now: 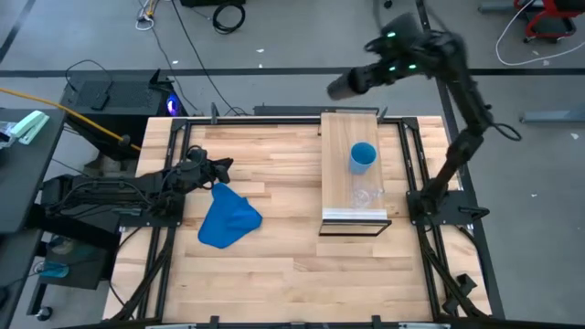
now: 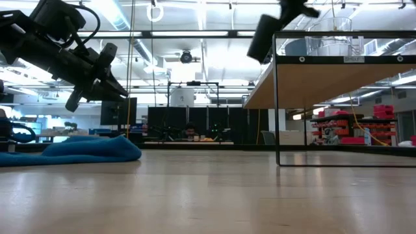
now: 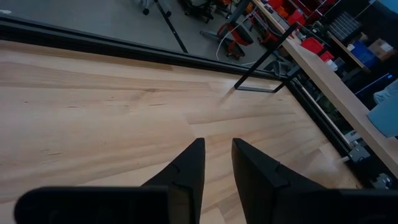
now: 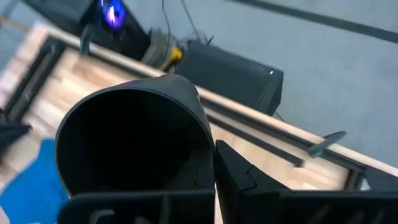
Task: Stack small to large cups/mugs on shelf
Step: Put the black cup on the shelf
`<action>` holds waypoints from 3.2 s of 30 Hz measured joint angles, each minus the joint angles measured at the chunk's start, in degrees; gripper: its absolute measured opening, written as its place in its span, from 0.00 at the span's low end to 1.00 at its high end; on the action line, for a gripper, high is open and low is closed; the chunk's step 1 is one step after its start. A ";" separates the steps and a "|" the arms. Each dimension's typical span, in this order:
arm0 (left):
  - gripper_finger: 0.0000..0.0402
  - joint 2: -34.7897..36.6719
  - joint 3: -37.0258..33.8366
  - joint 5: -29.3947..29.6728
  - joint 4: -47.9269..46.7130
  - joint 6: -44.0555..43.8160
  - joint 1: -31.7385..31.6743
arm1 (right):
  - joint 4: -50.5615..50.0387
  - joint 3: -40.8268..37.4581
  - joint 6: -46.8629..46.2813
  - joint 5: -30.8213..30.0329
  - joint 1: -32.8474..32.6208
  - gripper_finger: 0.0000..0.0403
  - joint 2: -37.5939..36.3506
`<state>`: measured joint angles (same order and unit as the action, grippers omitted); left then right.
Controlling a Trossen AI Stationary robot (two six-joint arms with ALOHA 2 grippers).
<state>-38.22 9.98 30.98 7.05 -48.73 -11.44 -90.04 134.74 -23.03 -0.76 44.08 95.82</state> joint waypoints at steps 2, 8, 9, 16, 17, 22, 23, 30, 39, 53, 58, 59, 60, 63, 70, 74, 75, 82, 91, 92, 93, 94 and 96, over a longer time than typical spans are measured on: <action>0.21 -0.02 0.00 0.00 -0.02 0.00 0.00 | 0.02 -0.04 -1.02 0.14 2.23 0.00 -2.17; 0.22 0.00 0.00 -0.01 -0.02 -0.01 0.00 | 0.20 -9.88 -4.82 -0.02 4.90 0.00 -10.96; 0.23 -0.01 0.00 0.00 -0.02 0.00 0.00 | 0.01 -13.03 -4.85 0.09 4.76 0.00 -12.72; 0.23 -0.02 0.00 -0.02 -0.02 0.00 0.00 | -0.06 -28.59 -7.43 0.01 4.78 0.00 -20.32; 0.23 -0.01 0.00 -0.01 0.00 -0.01 0.01 | -0.07 -29.66 -7.51 -0.23 4.42 0.00 -20.62; 0.23 -0.02 0.00 -0.02 -0.02 0.00 0.00 | 0.20 -32.48 -8.48 -0.10 2.46 0.00 -19.59; 0.23 0.00 0.00 -0.02 -0.02 -0.02 0.02 | 0.12 -32.90 -8.49 -0.20 1.93 0.00 -19.21; 0.21 0.00 0.00 -0.02 -0.01 0.00 0.02 | 0.05 -33.38 -7.98 -0.93 -1.83 0.00 -15.17; 0.23 -0.02 0.00 0.00 -0.02 0.00 0.02 | 0.04 -33.38 -7.38 -1.13 -3.13 0.00 -12.43; 0.23 0.00 0.00 -0.01 -0.02 -0.01 0.02 | 0.02 -33.38 -7.39 -1.13 -3.13 0.00 -12.25; 0.22 -0.01 0.00 -0.02 0.00 0.00 0.02 | 0.02 -33.35 -7.43 -0.47 -3.13 0.00 -12.06; 0.21 0.00 0.00 0.00 -0.01 -0.02 0.00 | 0.02 -33.35 -7.43 -0.48 -3.13 0.00 -12.01; 0.21 0.00 0.00 -0.02 -0.02 0.00 0.00 | 0.02 -33.33 -7.48 -0.53 -3.13 0.00 -11.89; 0.21 -0.02 0.00 0.00 -0.02 -0.02 0.00 | 0.04 -33.33 -8.04 -0.69 -3.11 0.00 -11.66; 0.23 0.00 0.00 -0.02 -0.01 0.00 0.02 | 0.02 -33.31 -8.07 -0.89 -2.96 0.00 -10.47; 0.23 -0.02 0.00 -0.02 -0.01 -0.01 0.02 | 0.03 -33.31 -8.28 -0.89 -2.97 0.01 -10.20; 0.23 -0.01 0.00 -0.02 -0.01 0.00 0.02 | 0.04 -33.31 -8.31 -0.89 -2.96 0.01 -10.20; 0.23 -0.01 0.00 -0.02 -0.02 0.00 0.02 | 0.02 -33.31 -8.33 -0.87 -2.96 0.06 -10.20; 0.21 0.00 0.00 -0.02 -0.01 -0.01 0.01 | 0.04 -33.31 -8.33 -0.87 -2.96 0.13 -10.20; 0.22 0.00 0.00 -0.02 0.00 0.00 0.00 | 0.04 -33.31 -8.33 -0.87 -2.97 0.13 -10.20; 0.22 -0.02 0.00 -0.02 0.00 0.00 0.02 | 0.04 -33.31 -8.33 -0.87 -2.97 0.14 -10.20; 0.22 0.00 0.00 -0.02 0.00 -0.01 0.01 | 0.04 -33.31 -8.33 -0.87 -2.96 0.15 -10.20; 0.23 -0.02 0.00 -0.02 0.00 -0.02 0.00 | 0.04 -33.31 -8.33 -0.87 -2.96 0.16 -10.20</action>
<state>-38.24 9.98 30.96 7.05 -48.75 -11.44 -90.00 101.43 -31.35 -1.63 41.11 85.62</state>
